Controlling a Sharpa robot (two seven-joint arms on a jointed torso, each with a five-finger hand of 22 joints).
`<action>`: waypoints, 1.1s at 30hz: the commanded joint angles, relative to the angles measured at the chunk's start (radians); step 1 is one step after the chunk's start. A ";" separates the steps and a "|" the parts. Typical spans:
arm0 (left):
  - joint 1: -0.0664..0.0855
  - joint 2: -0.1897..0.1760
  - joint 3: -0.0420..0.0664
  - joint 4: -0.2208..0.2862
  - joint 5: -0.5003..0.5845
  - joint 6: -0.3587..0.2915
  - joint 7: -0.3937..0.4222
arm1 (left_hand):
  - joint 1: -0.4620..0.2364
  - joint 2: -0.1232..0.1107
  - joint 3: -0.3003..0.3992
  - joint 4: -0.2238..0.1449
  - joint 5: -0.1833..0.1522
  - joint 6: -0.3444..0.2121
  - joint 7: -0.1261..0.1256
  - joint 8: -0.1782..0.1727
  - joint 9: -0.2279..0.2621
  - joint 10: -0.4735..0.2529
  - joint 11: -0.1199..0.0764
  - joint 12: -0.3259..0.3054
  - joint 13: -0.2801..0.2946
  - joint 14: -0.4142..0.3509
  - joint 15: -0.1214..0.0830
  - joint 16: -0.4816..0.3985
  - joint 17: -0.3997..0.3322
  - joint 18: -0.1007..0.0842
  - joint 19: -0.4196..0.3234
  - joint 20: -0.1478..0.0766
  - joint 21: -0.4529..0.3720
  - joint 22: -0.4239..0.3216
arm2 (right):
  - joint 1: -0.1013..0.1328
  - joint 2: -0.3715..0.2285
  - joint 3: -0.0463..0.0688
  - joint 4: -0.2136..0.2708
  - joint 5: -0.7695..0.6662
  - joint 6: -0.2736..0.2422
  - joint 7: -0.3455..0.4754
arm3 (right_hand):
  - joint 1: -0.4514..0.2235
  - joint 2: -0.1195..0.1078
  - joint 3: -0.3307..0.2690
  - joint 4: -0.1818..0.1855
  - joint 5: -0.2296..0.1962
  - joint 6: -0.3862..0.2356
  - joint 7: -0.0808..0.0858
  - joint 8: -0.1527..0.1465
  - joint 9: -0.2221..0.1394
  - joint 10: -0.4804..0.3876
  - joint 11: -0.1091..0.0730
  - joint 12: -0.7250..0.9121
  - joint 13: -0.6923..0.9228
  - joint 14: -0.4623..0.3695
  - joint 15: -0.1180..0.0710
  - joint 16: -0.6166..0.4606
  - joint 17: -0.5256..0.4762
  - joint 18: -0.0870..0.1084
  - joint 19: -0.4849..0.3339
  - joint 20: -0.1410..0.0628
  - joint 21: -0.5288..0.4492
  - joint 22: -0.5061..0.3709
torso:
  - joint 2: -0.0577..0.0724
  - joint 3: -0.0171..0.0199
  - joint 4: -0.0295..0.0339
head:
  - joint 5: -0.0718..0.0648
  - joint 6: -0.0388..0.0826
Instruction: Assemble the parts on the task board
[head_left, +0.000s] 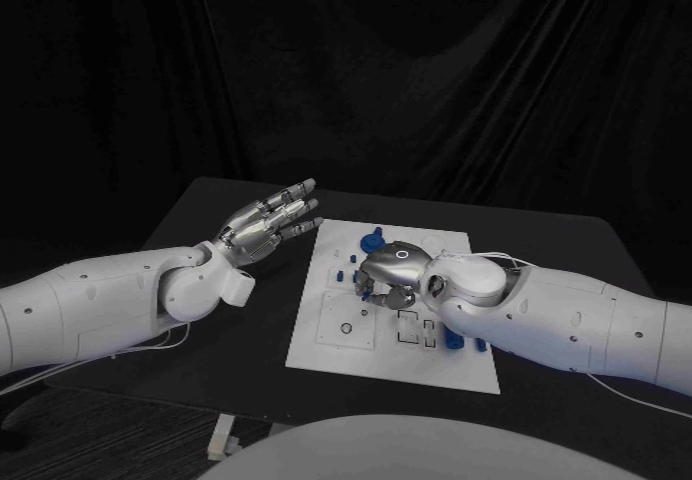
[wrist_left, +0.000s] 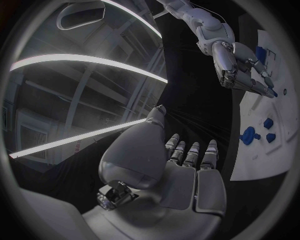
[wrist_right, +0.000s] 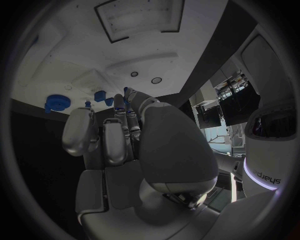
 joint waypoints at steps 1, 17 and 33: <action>-0.001 0.002 0.001 -0.001 0.007 0.015 0.005 | 0.002 0.002 0.002 -0.005 0.004 0.000 0.005 0.005 0.002 0.003 -0.003 0.006 0.001 -0.002 0.002 0.003 0.001 0.018 -0.003 -0.002 0.002 0.001 | -0.004 0.004 0.001 -0.003 -0.015 0.013 -0.026 | 0.003 -0.007 0.001 -0.006 0.006 -0.003 0.001 -0.003 0.001 0.006 -0.002 -0.001 0.001 0.022 -0.005 0.001 -0.002 0.014 -0.002 -0.002 0.000 0.152 | -0.001 0.0001 -0.0011 | -0.003 0.000; -0.002 0.009 0.001 -0.010 0.007 0.024 -0.006 | 0.000 0.005 0.002 -0.005 0.005 0.007 0.009 0.006 0.003 0.004 -0.005 0.006 0.001 -0.002 0.002 0.003 0.001 0.018 -0.003 -0.002 0.003 0.002 | -0.010 0.011 0.001 -0.010 -0.016 0.035 -0.032 | 0.004 -0.007 0.002 -0.009 0.011 -0.004 0.002 -0.005 0.000 0.012 -0.003 0.000 0.002 0.022 -0.006 0.000 -0.003 0.015 -0.003 -0.003 -0.003 0.151 | -0.001 0.0001 -0.0002 | -0.005 0.000; -0.003 0.014 0.001 -0.014 0.007 0.032 -0.013 | -0.001 0.006 0.002 -0.005 0.005 0.010 0.011 0.007 0.003 0.003 -0.005 0.006 0.001 -0.002 0.002 0.003 0.001 0.018 -0.003 -0.002 0.002 0.001 | -0.021 0.002 0.001 0.010 -0.015 0.040 -0.043 | 0.005 -0.007 0.002 -0.010 0.014 -0.005 0.001 -0.007 -0.001 0.015 -0.004 0.001 0.003 0.021 -0.006 -0.002 -0.006 0.015 -0.003 -0.003 -0.004 0.151 | -0.001 0.0000 -0.0005 | -0.004 0.000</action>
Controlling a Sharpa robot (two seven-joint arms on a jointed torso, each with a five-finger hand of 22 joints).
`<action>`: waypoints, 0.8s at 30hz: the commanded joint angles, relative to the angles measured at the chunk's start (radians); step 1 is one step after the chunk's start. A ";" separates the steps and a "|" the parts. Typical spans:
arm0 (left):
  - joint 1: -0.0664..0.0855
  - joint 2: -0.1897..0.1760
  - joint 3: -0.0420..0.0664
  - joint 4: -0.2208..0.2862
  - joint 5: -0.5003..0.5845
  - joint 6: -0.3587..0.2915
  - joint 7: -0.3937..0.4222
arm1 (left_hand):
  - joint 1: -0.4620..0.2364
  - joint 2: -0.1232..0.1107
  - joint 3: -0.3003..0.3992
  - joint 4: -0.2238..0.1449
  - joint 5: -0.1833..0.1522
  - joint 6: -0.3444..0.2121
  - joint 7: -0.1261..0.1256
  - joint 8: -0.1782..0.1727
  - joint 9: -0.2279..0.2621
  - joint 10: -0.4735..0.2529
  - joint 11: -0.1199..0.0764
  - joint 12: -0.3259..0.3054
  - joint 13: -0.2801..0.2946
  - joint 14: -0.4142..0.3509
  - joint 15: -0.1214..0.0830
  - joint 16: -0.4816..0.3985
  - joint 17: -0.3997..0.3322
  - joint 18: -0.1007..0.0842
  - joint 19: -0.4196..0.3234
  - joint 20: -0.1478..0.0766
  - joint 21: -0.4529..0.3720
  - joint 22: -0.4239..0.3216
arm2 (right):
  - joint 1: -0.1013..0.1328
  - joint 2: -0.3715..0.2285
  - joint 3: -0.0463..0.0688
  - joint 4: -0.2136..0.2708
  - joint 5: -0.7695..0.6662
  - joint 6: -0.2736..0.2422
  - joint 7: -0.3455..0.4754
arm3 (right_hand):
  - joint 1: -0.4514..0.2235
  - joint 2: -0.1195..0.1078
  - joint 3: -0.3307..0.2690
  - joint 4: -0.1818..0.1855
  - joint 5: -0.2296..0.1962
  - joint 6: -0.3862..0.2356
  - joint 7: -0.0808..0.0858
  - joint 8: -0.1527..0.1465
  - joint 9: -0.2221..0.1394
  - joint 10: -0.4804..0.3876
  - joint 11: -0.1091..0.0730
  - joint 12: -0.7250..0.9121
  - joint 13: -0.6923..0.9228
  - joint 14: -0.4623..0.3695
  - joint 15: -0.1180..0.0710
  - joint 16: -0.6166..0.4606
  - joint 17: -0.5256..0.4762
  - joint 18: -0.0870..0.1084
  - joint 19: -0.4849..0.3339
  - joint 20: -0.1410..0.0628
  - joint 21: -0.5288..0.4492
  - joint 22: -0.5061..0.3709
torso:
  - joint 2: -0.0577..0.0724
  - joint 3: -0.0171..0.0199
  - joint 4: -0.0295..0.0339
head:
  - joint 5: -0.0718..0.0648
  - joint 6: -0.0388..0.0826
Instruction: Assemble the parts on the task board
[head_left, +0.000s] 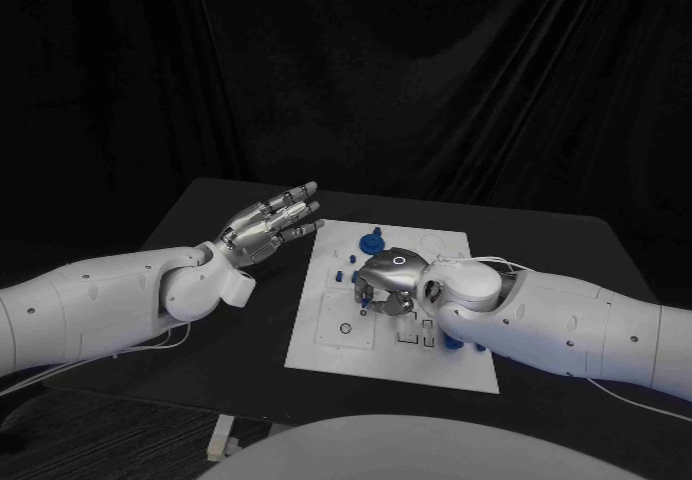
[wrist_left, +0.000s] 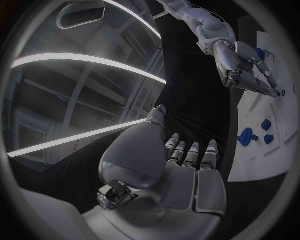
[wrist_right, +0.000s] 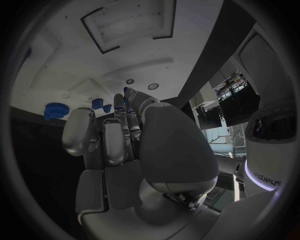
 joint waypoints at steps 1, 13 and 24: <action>-0.002 0.003 0.001 0.000 0.007 0.017 0.006 | -0.001 0.006 0.002 -0.005 0.005 0.002 0.004 0.003 0.001 0.003 -0.005 0.006 0.002 -0.002 0.002 0.003 0.001 0.018 -0.003 -0.002 0.002 0.000 | -0.006 -0.001 0.001 0.002 -0.008 0.007 -0.024 | 0.009 -0.003 0.000 -0.008 0.006 -0.005 0.002 0.000 0.000 0.005 0.000 0.007 0.001 0.021 -0.006 -0.002 -0.001 0.015 -0.004 -0.003 -0.005 0.150 | 0.000 -0.0001 -0.0001 | 0.000 0.000; -0.002 0.005 0.001 -0.002 0.007 0.020 0.002 | -0.002 0.005 0.000 -0.006 0.005 0.009 0.007 0.005 0.002 0.003 -0.004 0.006 0.001 -0.002 0.002 0.003 0.001 0.018 -0.003 -0.003 0.002 0.000 | -0.016 0.000 0.001 -0.002 -0.008 0.011 -0.028 | 0.011 -0.002 0.000 -0.010 0.009 -0.004 0.001 0.000 0.000 0.009 -0.001 0.008 0.002 0.020 -0.007 -0.003 -0.002 0.016 -0.004 -0.003 -0.005 0.150 | 0.001 0.0000 0.0000 | 0.001 0.000; -0.003 0.007 0.001 -0.004 0.007 0.022 -0.001 | -0.002 0.005 0.000 -0.006 0.005 0.012 0.008 0.005 0.002 0.003 -0.004 0.006 0.001 -0.002 0.002 0.003 0.001 0.018 -0.003 -0.003 0.002 -0.001 | -0.023 0.005 0.001 -0.008 -0.008 0.013 -0.031 | 0.012 -0.002 0.001 -0.012 0.010 -0.004 0.001 -0.001 -0.001 0.012 -0.002 0.009 0.003 0.020 -0.008 -0.003 -0.002 0.016 -0.004 -0.004 -0.006 0.150 | 0.000 0.0000 -0.0001 | 0.002 0.000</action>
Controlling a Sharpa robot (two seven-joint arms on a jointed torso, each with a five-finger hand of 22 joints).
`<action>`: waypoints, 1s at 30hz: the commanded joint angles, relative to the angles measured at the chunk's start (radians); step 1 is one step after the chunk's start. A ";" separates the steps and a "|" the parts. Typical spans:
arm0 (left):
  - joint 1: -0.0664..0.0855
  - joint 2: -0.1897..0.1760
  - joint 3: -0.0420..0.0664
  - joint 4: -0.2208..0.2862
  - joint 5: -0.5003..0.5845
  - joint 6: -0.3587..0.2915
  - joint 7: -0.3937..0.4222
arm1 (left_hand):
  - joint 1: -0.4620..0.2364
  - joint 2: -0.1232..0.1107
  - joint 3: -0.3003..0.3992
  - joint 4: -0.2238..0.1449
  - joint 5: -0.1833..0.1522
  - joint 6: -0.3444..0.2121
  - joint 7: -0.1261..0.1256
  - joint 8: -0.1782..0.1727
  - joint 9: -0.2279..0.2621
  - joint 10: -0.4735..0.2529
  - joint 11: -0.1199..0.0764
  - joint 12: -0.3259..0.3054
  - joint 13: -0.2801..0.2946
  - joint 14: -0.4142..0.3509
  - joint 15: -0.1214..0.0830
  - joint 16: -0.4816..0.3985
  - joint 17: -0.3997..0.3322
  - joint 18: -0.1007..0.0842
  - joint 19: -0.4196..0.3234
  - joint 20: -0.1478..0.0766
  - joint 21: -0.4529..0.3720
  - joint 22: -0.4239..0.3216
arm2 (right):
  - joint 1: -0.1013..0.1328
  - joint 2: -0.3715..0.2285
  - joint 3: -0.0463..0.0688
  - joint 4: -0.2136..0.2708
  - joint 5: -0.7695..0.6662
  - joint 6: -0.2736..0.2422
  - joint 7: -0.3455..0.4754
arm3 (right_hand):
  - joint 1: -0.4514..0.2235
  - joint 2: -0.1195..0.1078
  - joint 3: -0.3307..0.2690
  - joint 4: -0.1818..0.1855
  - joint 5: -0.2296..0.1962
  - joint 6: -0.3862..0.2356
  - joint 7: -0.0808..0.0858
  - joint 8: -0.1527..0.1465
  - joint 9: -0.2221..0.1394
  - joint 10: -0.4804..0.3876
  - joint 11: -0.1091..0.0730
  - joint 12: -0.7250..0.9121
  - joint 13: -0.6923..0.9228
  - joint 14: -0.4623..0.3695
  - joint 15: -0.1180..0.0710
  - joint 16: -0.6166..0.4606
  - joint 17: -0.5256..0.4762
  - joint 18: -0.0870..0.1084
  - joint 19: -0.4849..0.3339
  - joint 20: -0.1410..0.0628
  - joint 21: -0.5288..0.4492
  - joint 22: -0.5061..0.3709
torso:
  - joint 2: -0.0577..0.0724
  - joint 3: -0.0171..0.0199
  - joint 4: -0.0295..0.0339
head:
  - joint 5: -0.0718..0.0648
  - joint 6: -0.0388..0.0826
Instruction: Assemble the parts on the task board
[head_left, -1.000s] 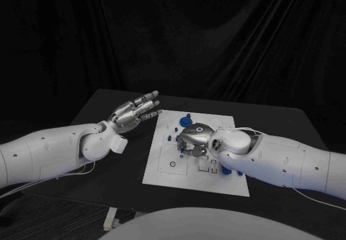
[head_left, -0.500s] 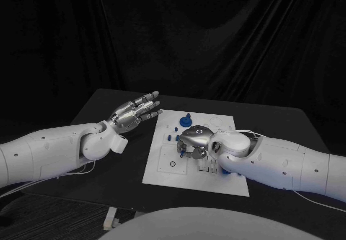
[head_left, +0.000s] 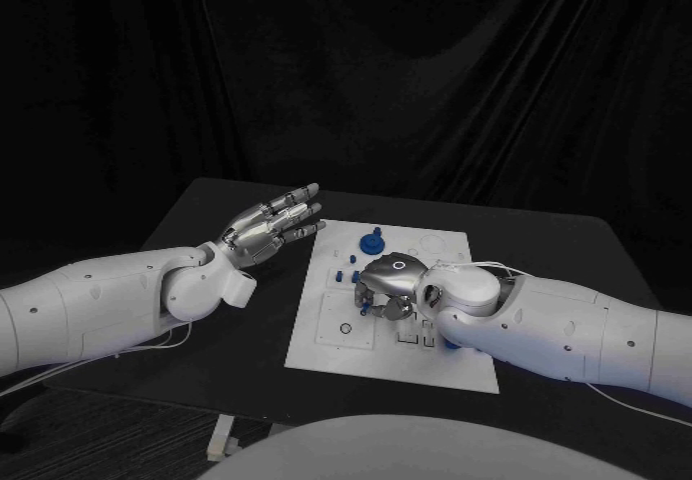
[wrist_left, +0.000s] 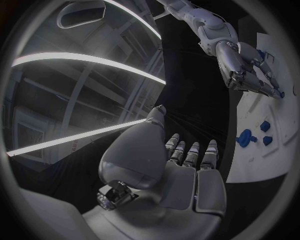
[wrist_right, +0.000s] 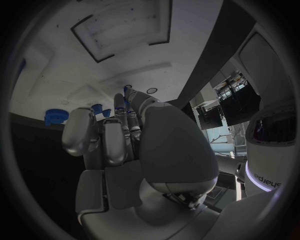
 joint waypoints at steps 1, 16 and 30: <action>-0.002 0.002 0.001 0.000 0.007 0.015 0.006 | -0.002 0.005 0.000 -0.006 0.005 0.005 0.001 0.005 0.001 0.003 -0.004 0.006 0.001 -0.002 0.002 0.003 0.001 0.018 -0.003 -0.003 0.002 -0.001 | -0.007 0.002 -0.001 -0.002 -0.008 0.009 -0.022 | 0.011 0.003 0.001 -0.008 0.006 -0.002 0.003 -0.001 0.000 0.009 0.001 0.005 0.002 0.020 -0.008 -0.004 -0.003 0.016 -0.004 -0.004 -0.006 0.151 | 0.000 -0.0001 -0.0001 | 0.002 0.000; -0.004 0.005 0.001 -0.005 0.007 0.020 -0.002 | -0.002 0.006 0.000 -0.007 0.005 0.007 0.001 0.006 0.002 0.002 -0.004 0.006 0.001 -0.002 0.002 0.003 0.001 0.018 -0.003 -0.003 0.002 -0.001 | -0.017 0.005 -0.001 -0.006 -0.008 0.013 -0.024 | 0.012 0.004 0.001 -0.011 0.008 -0.002 0.003 -0.002 0.000 0.014 0.000 0.007 0.003 0.019 -0.008 -0.005 -0.003 0.016 -0.005 -0.005 -0.006 0.150 | 0.000 0.0000 0.0004 | 0.004 0.000; -0.006 0.007 0.001 -0.010 0.007 0.025 -0.012 | -0.005 0.008 0.000 -0.006 0.003 0.006 0.004 0.006 0.001 0.001 -0.003 0.005 0.001 -0.002 0.003 0.003 0.001 0.018 -0.003 -0.003 0.002 -0.001 | -0.019 -0.004 -0.001 0.005 -0.008 0.012 -0.027 | 0.014 0.006 0.002 -0.014 0.011 0.001 0.002 -0.002 0.000 0.020 -0.001 0.009 0.005 0.019 -0.010 -0.005 -0.002 0.016 -0.005 -0.006 -0.006 0.150 | 0.000 0.0001 0.0001 | 0.007 0.000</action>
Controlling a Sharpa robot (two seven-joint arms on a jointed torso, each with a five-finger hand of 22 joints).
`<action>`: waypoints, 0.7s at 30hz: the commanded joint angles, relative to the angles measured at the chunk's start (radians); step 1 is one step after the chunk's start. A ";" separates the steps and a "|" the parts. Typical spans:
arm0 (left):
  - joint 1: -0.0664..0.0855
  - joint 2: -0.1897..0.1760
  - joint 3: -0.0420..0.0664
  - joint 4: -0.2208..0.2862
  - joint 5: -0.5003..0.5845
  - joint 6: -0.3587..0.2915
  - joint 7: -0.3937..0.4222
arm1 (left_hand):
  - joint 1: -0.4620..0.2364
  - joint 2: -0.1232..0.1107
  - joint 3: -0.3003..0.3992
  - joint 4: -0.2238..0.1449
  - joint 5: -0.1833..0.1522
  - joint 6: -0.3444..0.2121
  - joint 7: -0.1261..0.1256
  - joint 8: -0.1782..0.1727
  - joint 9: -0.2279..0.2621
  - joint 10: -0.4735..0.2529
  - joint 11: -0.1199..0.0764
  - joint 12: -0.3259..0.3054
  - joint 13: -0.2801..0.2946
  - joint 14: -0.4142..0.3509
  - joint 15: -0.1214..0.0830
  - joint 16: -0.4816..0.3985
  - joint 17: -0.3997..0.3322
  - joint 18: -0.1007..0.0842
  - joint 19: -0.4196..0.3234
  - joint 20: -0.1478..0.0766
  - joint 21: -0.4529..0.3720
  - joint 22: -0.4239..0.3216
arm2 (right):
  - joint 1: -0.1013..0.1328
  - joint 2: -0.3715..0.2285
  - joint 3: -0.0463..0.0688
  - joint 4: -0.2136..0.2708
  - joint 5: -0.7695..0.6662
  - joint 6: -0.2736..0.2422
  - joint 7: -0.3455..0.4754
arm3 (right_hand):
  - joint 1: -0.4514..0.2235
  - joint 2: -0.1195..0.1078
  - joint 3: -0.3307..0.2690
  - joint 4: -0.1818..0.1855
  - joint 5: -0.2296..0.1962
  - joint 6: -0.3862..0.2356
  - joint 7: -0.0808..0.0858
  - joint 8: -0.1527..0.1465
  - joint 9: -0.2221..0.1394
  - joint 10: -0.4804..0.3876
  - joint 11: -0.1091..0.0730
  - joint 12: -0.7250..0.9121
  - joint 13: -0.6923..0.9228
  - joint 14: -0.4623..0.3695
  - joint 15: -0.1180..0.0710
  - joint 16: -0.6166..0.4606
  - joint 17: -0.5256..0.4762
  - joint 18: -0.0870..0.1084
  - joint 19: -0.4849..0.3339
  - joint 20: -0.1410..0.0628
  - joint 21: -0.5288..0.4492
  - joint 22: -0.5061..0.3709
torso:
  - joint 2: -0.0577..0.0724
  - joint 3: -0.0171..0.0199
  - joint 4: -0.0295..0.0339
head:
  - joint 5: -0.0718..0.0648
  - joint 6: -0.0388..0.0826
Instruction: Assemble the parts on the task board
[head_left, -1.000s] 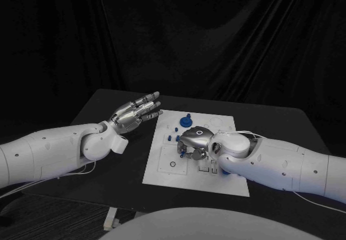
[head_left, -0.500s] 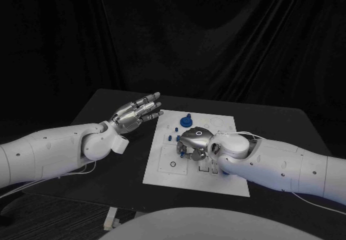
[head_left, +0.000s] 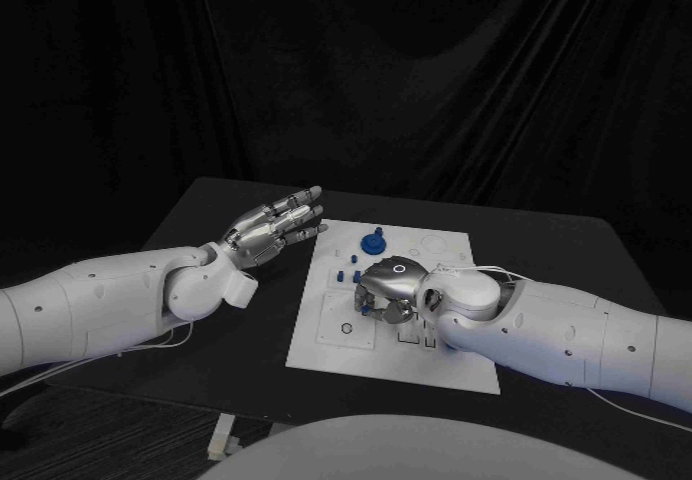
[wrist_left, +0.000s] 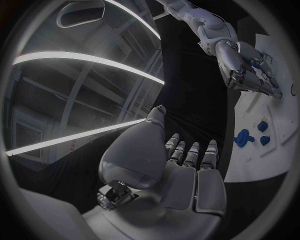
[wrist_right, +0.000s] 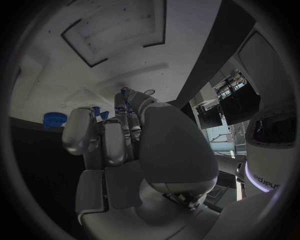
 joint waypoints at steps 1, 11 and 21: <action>-0.002 0.003 0.001 0.000 0.007 0.016 0.003 | -0.005 0.008 0.000 -0.006 0.003 0.003 0.000 0.006 0.001 0.001 -0.003 0.005 0.001 -0.002 0.003 0.003 0.001 0.018 -0.003 -0.003 0.002 -0.001 | -0.006 -0.004 -0.003 0.002 -0.008 0.014 -0.026 | 0.009 0.001 -0.001 -0.005 0.003 0.005 0.006 0.001 0.001 0.008 0.001 0.005 0.002 0.019 -0.010 -0.005 0.000 0.016 -0.001 -0.002 -0.002 0.150 | 0.000 0.0000 -0.0002 | 0.001 0.000; -0.003 0.003 0.001 -0.005 0.007 0.019 -0.008 | -0.007 0.011 -0.001 -0.005 0.001 0.002 0.000 0.006 0.000 0.000 -0.002 0.004 0.001 -0.002 0.003 0.003 0.001 0.018 -0.003 -0.003 0.002 -0.001 | -0.006 -0.006 -0.003 0.008 -0.008 0.011 -0.026 | 0.009 0.002 -0.001 -0.005 0.004 0.007 0.006 0.001 0.001 0.009 0.001 0.006 0.002 0.019 -0.010 -0.005 -0.001 0.016 -0.002 -0.002 -0.005 0.149 | 0.000 0.0001 0.0002 | 0.001 0.000; -0.004 0.005 0.001 -0.009 0.007 0.024 -0.020 | -0.011 0.013 -0.002 -0.002 -0.001 0.000 0.000 0.005 0.000 -0.001 -0.002 0.004 0.001 -0.002 0.004 0.003 0.001 0.018 -0.003 -0.002 0.002 -0.001 | -0.006 -0.007 -0.003 0.009 -0.008 0.003 -0.029 | 0.006 0.004 -0.002 -0.004 0.005 0.008 0.006 0.001 0.001 0.009 0.001 0.005 0.002 0.018 -0.010 -0.008 -0.005 0.017 -0.004 -0.003 -0.008 0.148 | 0.000 -0.0001 0.0000 | 0.003 0.000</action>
